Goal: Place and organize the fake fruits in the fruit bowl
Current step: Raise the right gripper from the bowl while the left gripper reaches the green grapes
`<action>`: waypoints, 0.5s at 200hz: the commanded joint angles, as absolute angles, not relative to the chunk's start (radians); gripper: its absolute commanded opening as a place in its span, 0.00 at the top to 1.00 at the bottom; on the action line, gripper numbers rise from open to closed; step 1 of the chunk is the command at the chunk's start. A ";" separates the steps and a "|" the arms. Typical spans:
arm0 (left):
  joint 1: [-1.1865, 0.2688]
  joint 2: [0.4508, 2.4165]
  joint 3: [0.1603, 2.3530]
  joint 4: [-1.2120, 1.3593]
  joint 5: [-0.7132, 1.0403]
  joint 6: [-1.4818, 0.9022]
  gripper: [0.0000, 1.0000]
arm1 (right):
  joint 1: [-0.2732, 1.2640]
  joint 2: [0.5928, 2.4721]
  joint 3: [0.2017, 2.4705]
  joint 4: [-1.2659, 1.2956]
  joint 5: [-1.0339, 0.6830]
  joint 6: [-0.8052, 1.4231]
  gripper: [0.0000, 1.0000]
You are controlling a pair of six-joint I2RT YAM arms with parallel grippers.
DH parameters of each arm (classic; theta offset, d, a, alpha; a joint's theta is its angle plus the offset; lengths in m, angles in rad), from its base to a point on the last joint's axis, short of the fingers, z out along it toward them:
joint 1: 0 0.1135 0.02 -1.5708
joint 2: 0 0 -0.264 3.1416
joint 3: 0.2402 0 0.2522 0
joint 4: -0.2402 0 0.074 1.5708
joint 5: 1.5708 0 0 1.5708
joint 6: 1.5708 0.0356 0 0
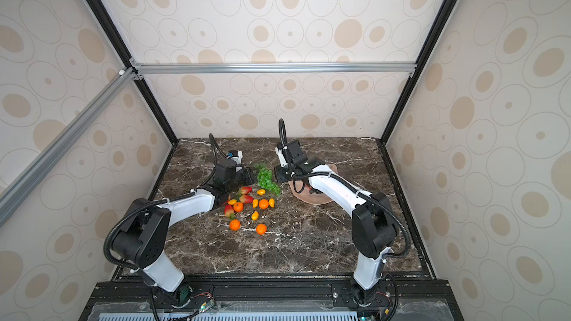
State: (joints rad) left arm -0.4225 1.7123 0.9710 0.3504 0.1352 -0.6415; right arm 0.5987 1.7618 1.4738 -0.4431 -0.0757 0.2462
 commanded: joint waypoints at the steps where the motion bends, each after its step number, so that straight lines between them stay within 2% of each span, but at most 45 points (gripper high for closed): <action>1: -0.404 1.786 1.075 0.290 0.162 -0.655 0.56 | 0.599 1.680 1.438 -0.403 -0.079 0.260 0.66; 73: -0.377 2.010 1.365 0.096 0.163 -0.618 0.68 | 0.599 1.550 1.310 -0.412 0.011 0.246 0.66; 100: -0.373 2.050 1.430 0.031 0.151 -0.606 0.69 | 0.599 1.537 1.286 -0.416 0.027 0.253 0.66</action>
State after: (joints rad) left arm -0.3832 2.0228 1.3537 0.1295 0.1570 -0.6312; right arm 0.5991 1.5589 1.3113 -0.4145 -0.0063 0.2481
